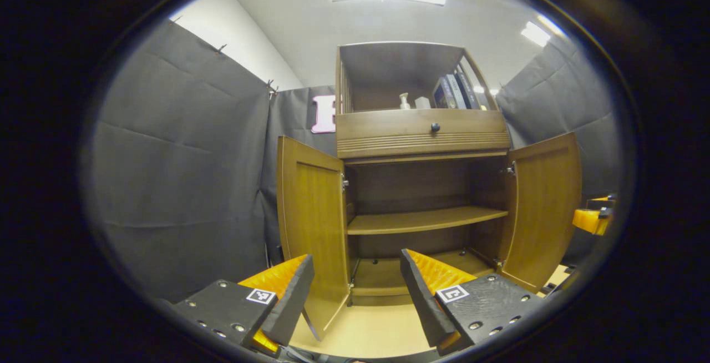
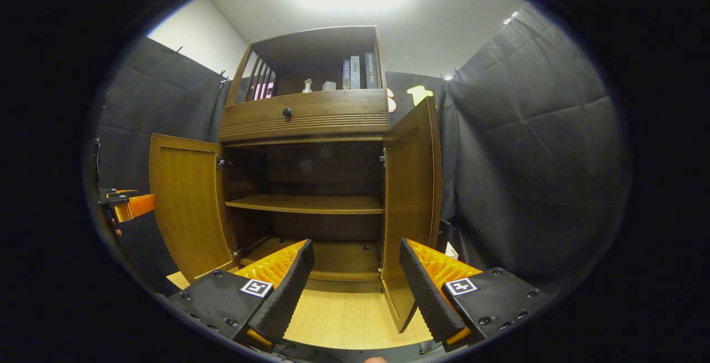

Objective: Open the right door of the double-door shoe cabinet with the right hand, and open the left door with the left hand.

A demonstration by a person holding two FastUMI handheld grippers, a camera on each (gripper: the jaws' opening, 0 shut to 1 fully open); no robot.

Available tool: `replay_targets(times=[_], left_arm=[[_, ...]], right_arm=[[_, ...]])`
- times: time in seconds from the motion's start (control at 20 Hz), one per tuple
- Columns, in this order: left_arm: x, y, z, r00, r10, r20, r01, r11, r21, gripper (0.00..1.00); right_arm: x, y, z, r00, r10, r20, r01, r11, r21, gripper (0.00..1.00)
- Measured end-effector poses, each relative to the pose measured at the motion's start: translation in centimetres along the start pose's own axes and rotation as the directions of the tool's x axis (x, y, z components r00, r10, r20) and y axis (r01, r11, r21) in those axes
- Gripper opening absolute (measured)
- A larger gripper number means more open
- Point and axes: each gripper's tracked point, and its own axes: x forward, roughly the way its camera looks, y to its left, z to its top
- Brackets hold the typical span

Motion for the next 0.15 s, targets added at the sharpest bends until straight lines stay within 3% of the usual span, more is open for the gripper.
replay_targets(times=[0.15], left_arm=[[-0.04,0.08,0.13,1.000,0.001,0.005,-0.001,1.000,-0.003,0.91]], right_arm=[[0.17,0.14,0.18,1.000,0.001,0.003,-0.001,1.000,-0.003,0.93]])
